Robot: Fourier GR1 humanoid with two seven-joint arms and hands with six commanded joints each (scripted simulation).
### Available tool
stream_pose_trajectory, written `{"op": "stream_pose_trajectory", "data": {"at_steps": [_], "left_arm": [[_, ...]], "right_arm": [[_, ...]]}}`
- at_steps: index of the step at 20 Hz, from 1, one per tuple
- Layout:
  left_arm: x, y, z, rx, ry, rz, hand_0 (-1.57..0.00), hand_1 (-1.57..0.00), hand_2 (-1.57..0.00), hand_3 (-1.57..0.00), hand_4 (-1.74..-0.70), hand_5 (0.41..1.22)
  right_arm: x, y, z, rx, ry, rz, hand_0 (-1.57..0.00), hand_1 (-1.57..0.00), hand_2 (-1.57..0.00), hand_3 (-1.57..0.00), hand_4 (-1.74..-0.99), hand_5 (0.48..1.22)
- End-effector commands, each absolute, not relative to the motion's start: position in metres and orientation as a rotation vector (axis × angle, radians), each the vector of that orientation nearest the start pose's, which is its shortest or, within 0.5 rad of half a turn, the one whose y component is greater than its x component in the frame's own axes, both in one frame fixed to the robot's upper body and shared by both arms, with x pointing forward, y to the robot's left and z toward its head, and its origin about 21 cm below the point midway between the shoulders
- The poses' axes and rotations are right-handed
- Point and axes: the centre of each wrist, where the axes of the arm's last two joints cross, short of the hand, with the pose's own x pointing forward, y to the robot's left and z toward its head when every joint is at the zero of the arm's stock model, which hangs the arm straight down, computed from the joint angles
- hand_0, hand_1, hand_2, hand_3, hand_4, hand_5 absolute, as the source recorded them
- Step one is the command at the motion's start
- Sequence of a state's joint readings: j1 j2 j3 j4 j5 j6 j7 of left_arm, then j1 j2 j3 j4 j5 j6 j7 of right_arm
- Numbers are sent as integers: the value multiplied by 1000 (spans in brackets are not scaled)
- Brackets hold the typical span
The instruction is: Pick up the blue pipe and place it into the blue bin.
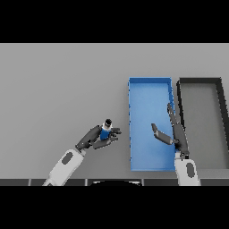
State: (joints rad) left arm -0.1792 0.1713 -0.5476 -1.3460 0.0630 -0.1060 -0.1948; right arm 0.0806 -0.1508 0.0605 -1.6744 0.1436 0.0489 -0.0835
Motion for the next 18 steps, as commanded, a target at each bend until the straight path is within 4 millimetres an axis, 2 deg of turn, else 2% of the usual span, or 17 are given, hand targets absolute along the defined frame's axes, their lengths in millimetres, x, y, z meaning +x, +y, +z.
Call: {"op": "stream_pose_trajectory", "data": {"at_steps": [1, 8, 10, 12, 14, 17, 18], "left_arm": [[252, 137, -28, -441, -1575, -656, -1408, -1434, -1453, -1448, -1492, 1169], [260, 121, 8, -515, -1707, -634, -1537, -1542, -1546, -1545, -1467, 1210], [263, 111, 30, -551, -1748, -659, -1549, -1553, -1555, -1554, -1466, 1214], [262, 103, 40, -578, -1755, -677, -1557, -1559, -1561, -1560, -1466, 1217], [262, 102, 48, -584, -1750, -704, -1562, -1563, -1564, -1564, -1467, 1218], [263, 105, 47, -561, -1732, -720, -1566, -1567, -1568, -1568, -1467, 1220], [263, 99, 48, -562, -1726, -728, -1567, -1568, -1568, -1568, -1466, 1220]], "right_arm": [[228, -251, 12, -146, -1663, 315, 1, 1, 1, 1, -1220, 635], [231, -250, 15, -176, -1671, 322, 1, 1, 1, 1, -1213, 639], [233, -250, 16, -178, -1659, 337, 1, 1, 1, 1, -1194, 642], [230, -252, 15, -183, -1667, 347, 1, 1, 1, 1, -1176, 643], [229, -255, 14, -189, -1671, 354, 1, 1, 1, 1, -1161, 644], [228, -255, 13, -190, -1666, 347, 1, 1, 1, 1, -1151, 643], [229, -254, 12, -184, -1667, 330, 1, 1, 1, 1, -1145, 643]]}}
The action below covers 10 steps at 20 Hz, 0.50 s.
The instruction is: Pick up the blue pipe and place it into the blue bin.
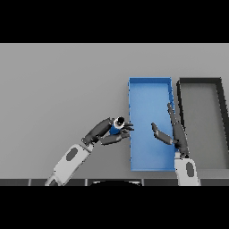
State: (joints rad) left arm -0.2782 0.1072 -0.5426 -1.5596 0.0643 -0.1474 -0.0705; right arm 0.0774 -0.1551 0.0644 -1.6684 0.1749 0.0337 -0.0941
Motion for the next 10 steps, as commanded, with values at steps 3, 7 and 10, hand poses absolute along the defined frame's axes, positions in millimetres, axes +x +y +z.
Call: {"op": "stream_pose_trajectory", "data": {"at_steps": [3, 7, 10], "left_arm": [[263, 103, 46, -563, -1731, -729, -1569, -1569, -1570, -1570, -1466, 1220], [266, 102, 47, -560, -1724, -744, -1570, -1570, -1570, -1570, -1467, 1220], [266, 103, 47, -570, -1728, -747, -1571, -1571, -1571, -1571, -1467, 1221]], "right_arm": [[228, -253, 6, -177, -1671, 310, 1, 1, 1, 1, -1138, 643], [226, -251, 4, -170, -1682, 309, 1, 1, -2, 1, -1184, 642], [232, -253, 16, 45, -1791, 261, 1, -12, -67, 0, -1198, 641]]}}
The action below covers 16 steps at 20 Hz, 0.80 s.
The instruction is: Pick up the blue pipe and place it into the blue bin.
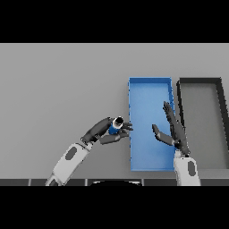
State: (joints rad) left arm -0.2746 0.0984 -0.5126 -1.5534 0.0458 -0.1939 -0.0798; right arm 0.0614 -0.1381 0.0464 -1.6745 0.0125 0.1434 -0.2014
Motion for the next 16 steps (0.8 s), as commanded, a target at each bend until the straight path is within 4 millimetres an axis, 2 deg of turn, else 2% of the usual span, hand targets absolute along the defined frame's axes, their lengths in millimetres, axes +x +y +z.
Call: {"op": "stream_pose_trajectory", "data": {"at_steps": [1, 2, 4, 6, 8, 9, 12, 16], "left_arm": [[264, 105, 50, -575, -1740, -738, -1571, -1571, -1571, -1571, -1467, 1221], [263, 105, 49, -585, -1733, -744, -1571, -1571, -1571, -1571, -1467, 1221], [263, 103, 47, -586, -1725, -746, -1571, -1571, -1571, -1571, -1467, 1221], [264, 107, 48, -587, -1724, -748, -1571, -1571, -1571, -1571, -1467, 1221], [264, 102, 50, -576, -1724, -751, -1571, -1571, -1571, -1571, -1467, 1221], [262, 106, 49, -566, -1728, -752, -1571, -1571, -1571, -1571, -1467, 1221], [263, 100, 52, -560, -1718, -761, -1571, -1571, -1571, -1571, -1467, 1221], [269, 104, 51, -567, -1729, -761, -1571, -1571, -1571, -1571, -1467, 1221]], "right_arm": [[232, -258, 27, 155, -1801, 273, 1, -22, -89, -1, -1202, 624], [235, -265, 39, 216, -1786, 300, 1, -25, -106, -1, -1209, 609], [238, -262, 62, 351, -1785, 389, 1, -23, -118, -1, -1224, 600], [251, -256, 90, 445, -1775, 486, 1, -14, -111, 0, -1237, 577], [258, -244, 114, 499, -1766, 578, 1, -9, -104, 0, -1255, 560], [258, -239, 122, 519, -1772, 636, 1, -7, -99, 0, -1261, 560], [261, -219, 144, 534, -1768, 795, 1, -3, -66, 1, -1291, 558], [268, -193, 158, 608, -1763, 917, 1, -1, -42, 1, -1300, 560]]}}
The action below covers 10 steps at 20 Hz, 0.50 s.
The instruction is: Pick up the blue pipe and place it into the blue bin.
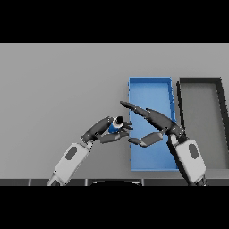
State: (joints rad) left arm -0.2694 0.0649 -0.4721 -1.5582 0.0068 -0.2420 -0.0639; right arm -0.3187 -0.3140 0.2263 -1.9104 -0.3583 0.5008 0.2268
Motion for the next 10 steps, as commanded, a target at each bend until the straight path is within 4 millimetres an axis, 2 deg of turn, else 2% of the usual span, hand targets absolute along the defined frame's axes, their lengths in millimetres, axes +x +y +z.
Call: {"op": "stream_pose_trajectory", "data": {"at_steps": [1, 3, 6, 10], "left_arm": [[268, 103, 51, -572, -1727, -766, -1571, -1571, -1571, -1571, -1467, 1221], [273, 106, 49, -573, -1738, -766, -1571, -1571, -1571, -1571, -1464, 1221], [269, 99, 48, -619, -1700, -768, -1571, -1571, -1571, -1571, -1467, 1221], [270, 105, 50, -583, -1699, -773, -1571, -1571, -1571, -1571, -1469, 1221]], "right_arm": [[271, -186, 159, 643, -1739, 940, 1, 0, -43, 1, -1294, 560], [275, -175, 163, 667, -1738, 992, 1, 0, -46, 1, -1268, 555], [278, -157, 170, 681, -1736, 1063, -3, -10, -59, 1, -1232, 545], [291, -140, 179, 670, -1704, 1126, -23, -32, -83, 1, -1186, 521]]}}
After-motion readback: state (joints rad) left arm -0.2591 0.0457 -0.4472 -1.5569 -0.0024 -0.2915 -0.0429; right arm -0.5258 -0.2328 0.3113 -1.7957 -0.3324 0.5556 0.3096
